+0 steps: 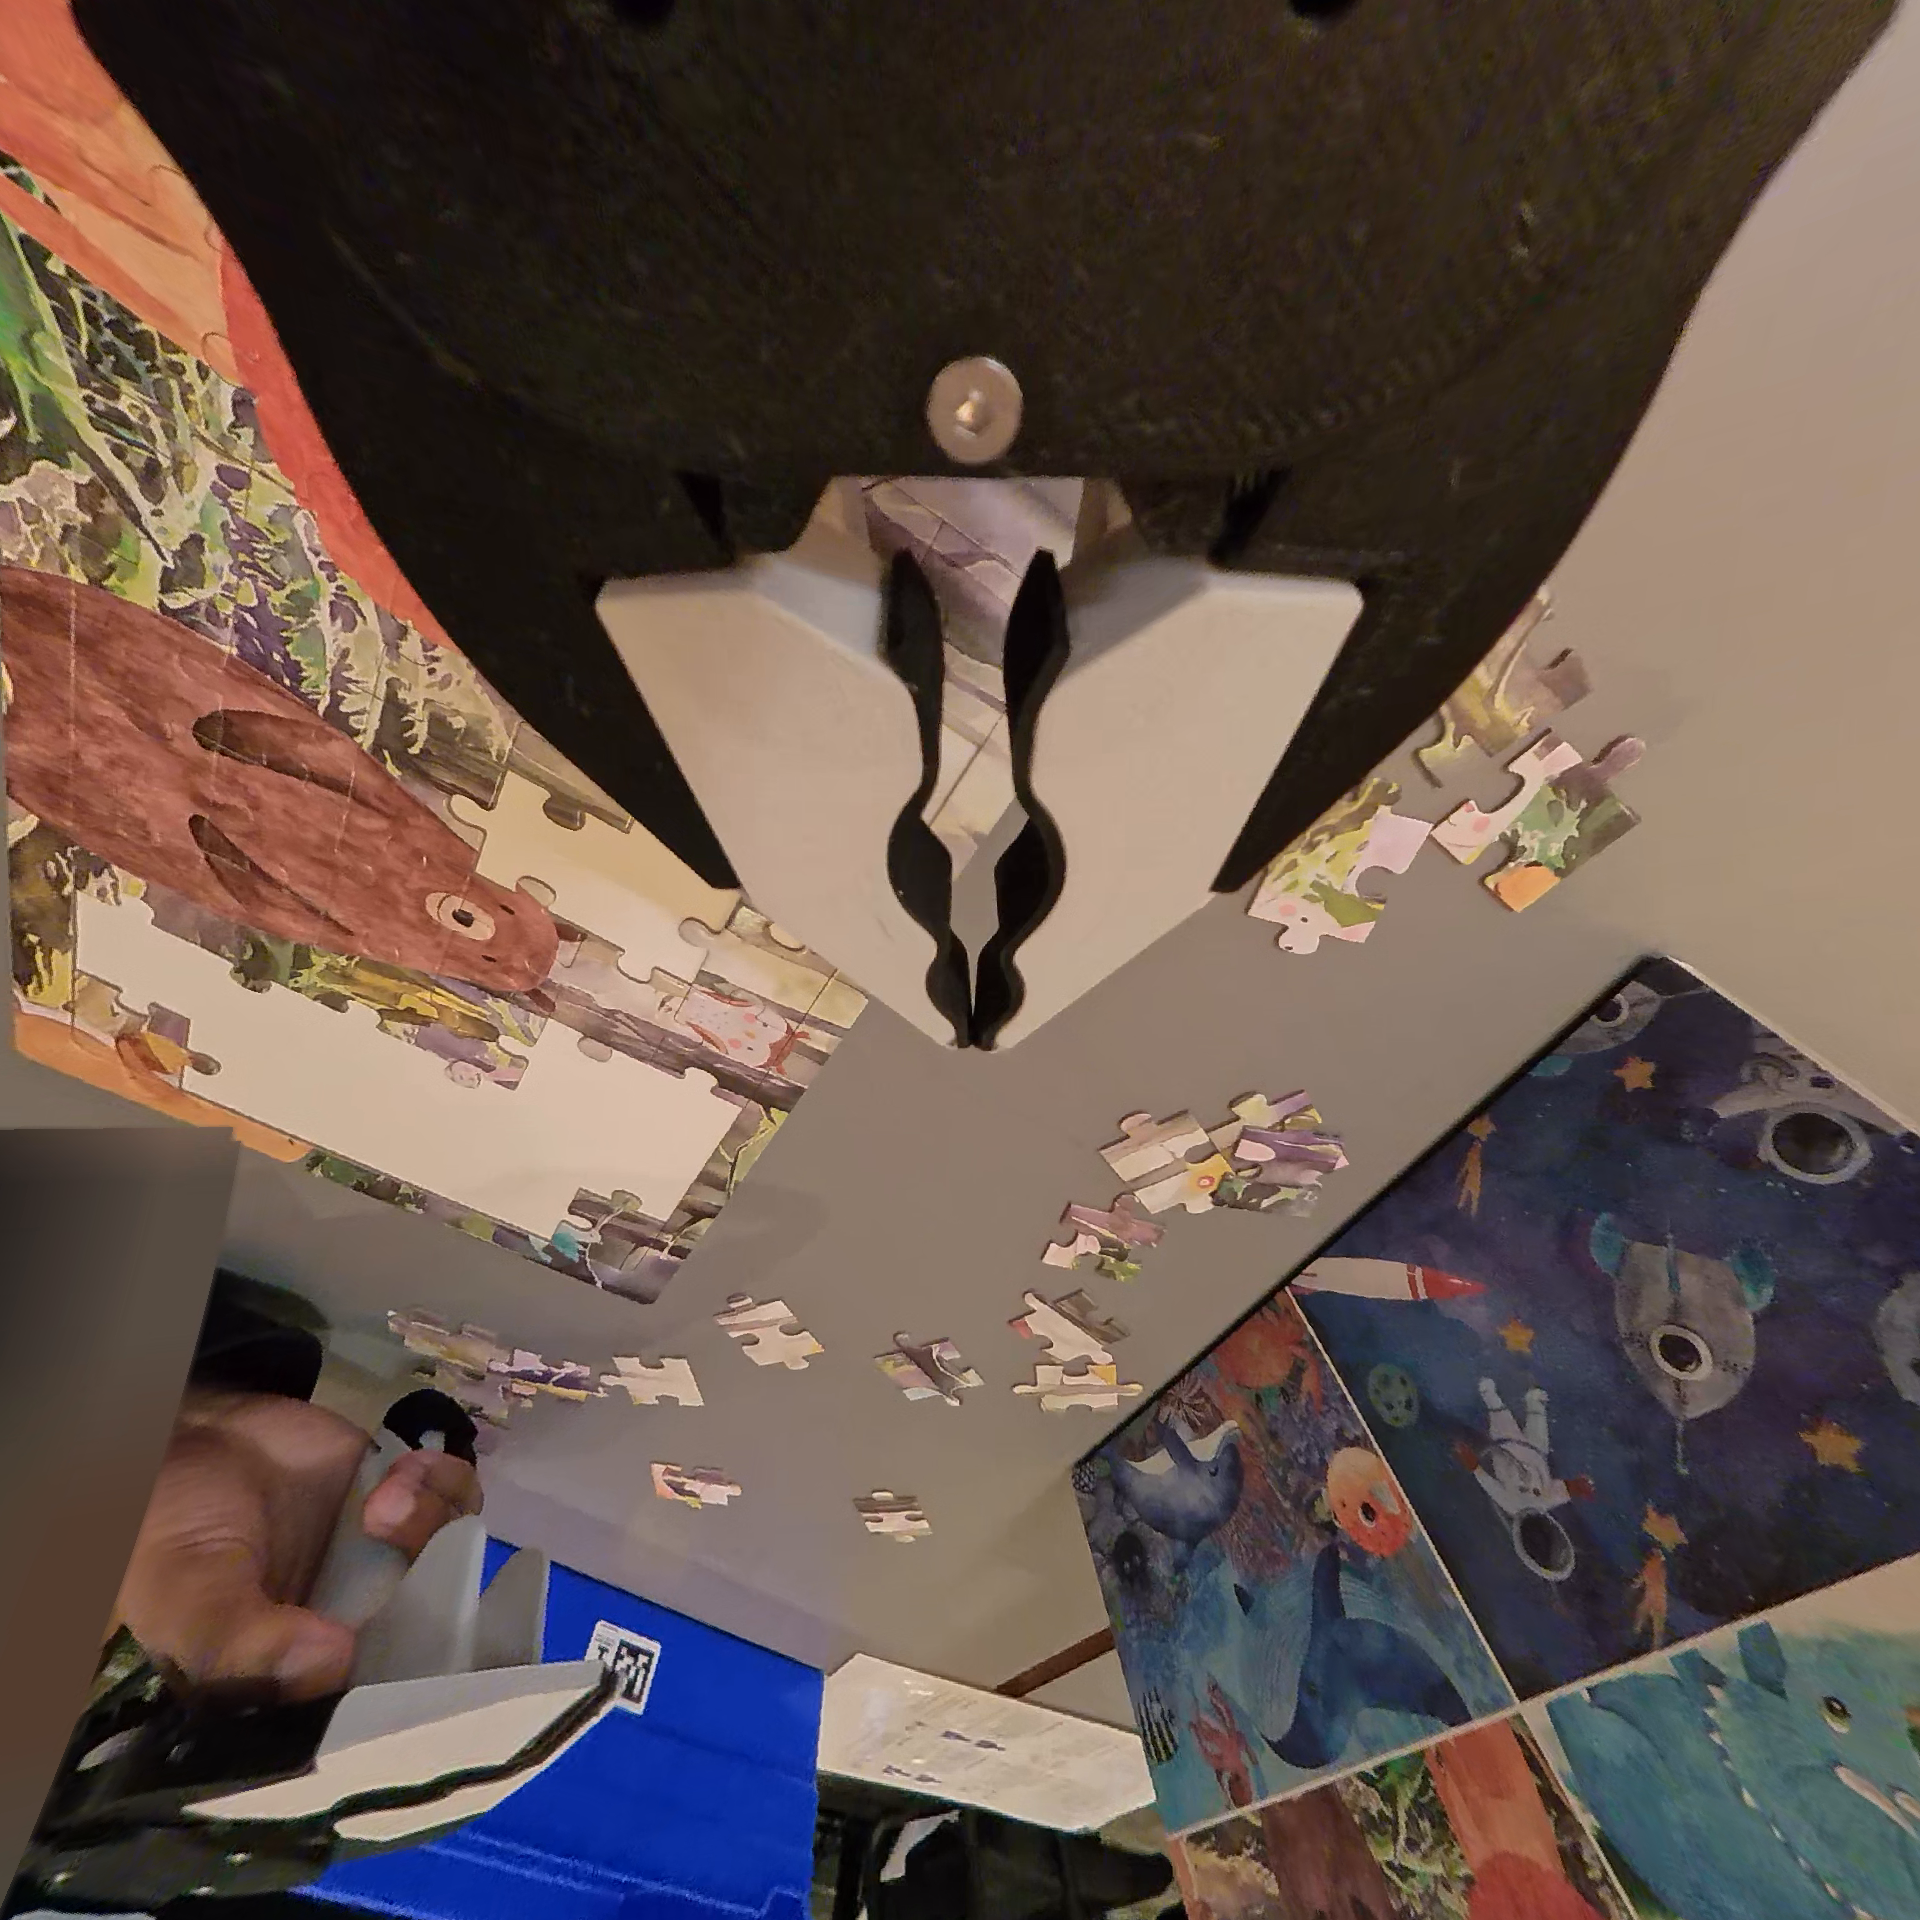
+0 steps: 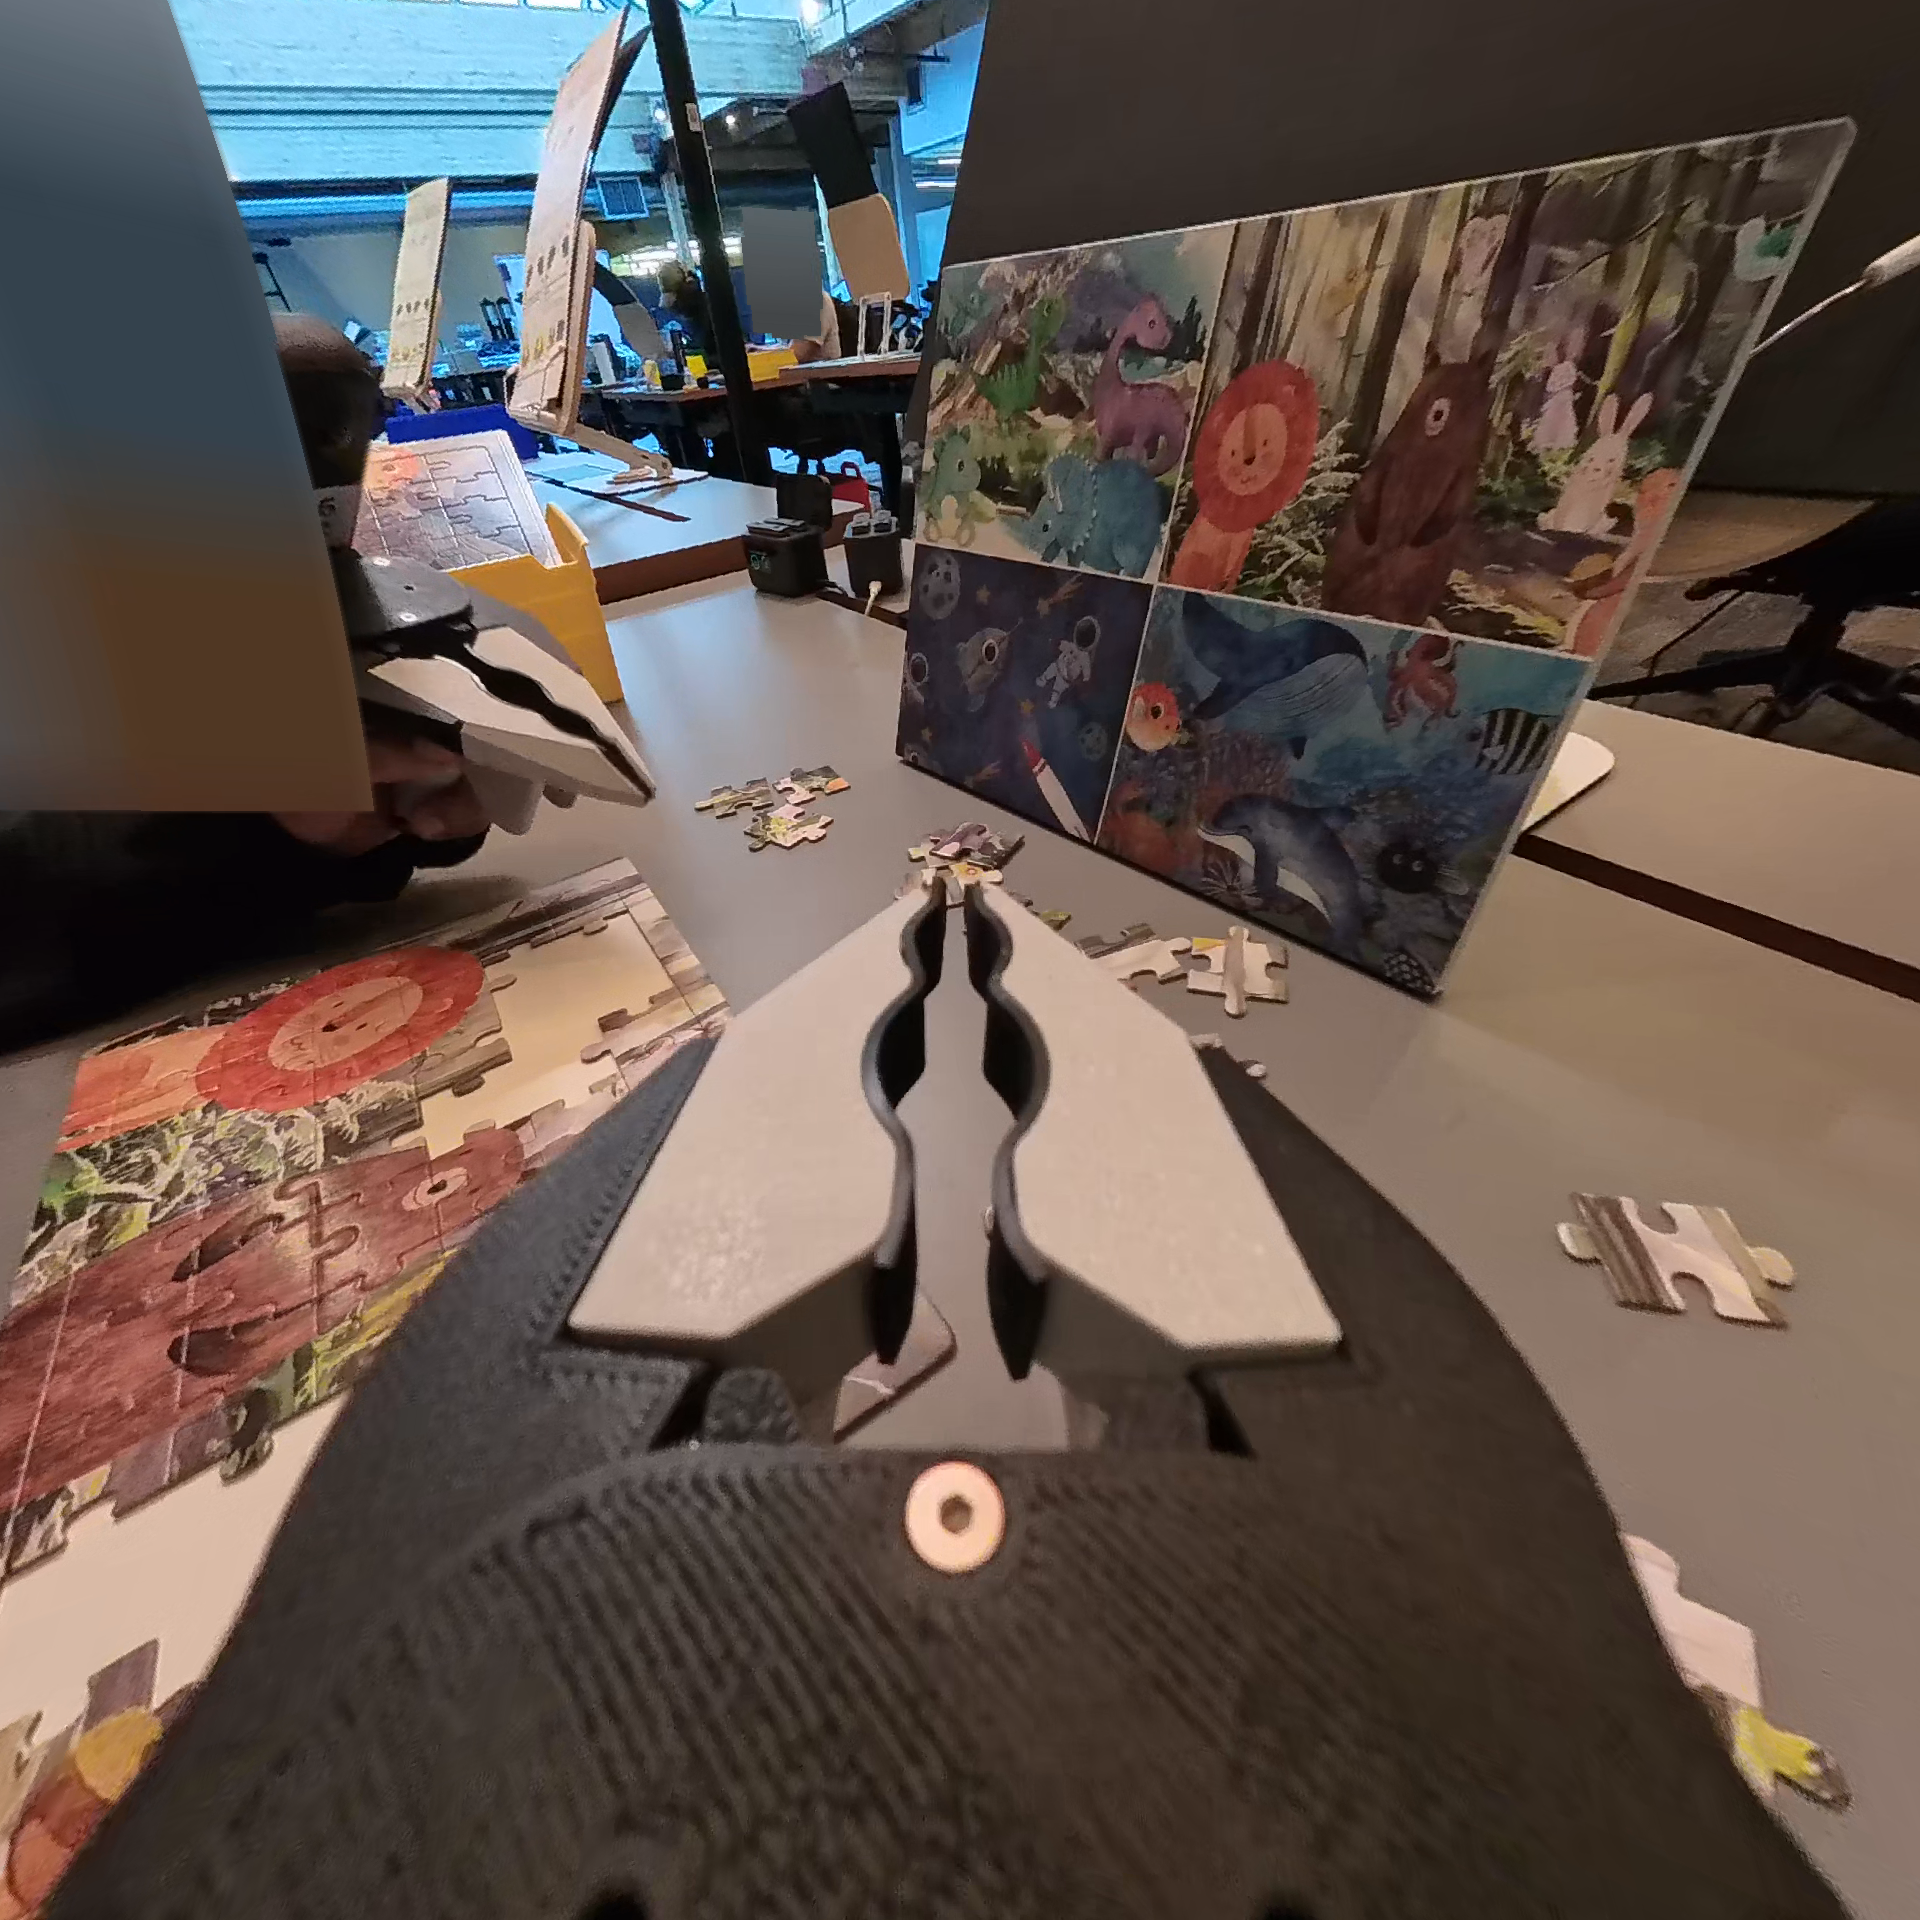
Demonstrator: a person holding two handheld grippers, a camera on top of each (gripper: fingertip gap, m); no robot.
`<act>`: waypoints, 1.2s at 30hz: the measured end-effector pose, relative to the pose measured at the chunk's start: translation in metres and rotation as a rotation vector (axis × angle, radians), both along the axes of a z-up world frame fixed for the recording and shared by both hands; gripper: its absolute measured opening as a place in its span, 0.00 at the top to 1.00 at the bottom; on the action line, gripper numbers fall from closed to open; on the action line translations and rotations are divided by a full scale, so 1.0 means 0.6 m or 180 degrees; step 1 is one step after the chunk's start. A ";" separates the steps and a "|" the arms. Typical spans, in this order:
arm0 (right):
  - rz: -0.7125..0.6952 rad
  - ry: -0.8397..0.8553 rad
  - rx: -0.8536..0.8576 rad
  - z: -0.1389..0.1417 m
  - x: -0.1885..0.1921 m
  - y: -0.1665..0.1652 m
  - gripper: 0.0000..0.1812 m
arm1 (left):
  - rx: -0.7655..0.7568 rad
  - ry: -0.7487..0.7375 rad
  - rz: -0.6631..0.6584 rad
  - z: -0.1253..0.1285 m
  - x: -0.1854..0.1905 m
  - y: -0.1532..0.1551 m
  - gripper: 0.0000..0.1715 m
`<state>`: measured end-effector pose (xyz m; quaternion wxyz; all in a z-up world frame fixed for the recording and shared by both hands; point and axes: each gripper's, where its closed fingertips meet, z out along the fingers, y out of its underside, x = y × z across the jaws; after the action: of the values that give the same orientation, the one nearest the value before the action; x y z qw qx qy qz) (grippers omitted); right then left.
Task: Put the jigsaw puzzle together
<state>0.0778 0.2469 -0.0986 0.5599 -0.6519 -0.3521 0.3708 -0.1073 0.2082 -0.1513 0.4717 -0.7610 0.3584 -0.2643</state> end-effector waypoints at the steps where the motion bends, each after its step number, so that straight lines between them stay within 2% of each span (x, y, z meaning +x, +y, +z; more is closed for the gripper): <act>1: 0.0003 0.0009 -0.0001 0.001 0.000 0.000 0.99 | -0.0018 -0.0003 -0.0009 -0.002 0.001 0.000 1.00; 16: -0.0101 0.0123 0.0003 0.014 0.009 0.004 0.98 | -0.0112 -0.0017 -0.0041 -0.012 0.006 -0.002 1.00; 27: -0.0148 -0.0433 0.0415 -0.002 -0.010 -0.005 0.98 | -0.0208 -0.0016 -0.0055 -0.022 0.007 -0.001 1.00; 36: -0.0545 -0.0021 0.0572 0.053 0.047 0.014 1.00 | -0.0241 -0.0003 -0.0074 -0.026 0.009 -0.002 1.00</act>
<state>0.1063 0.2554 -0.0666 0.6445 -0.6280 -0.3289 0.2865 -0.1019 0.2070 -0.1671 0.4396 -0.7740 0.3567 -0.2835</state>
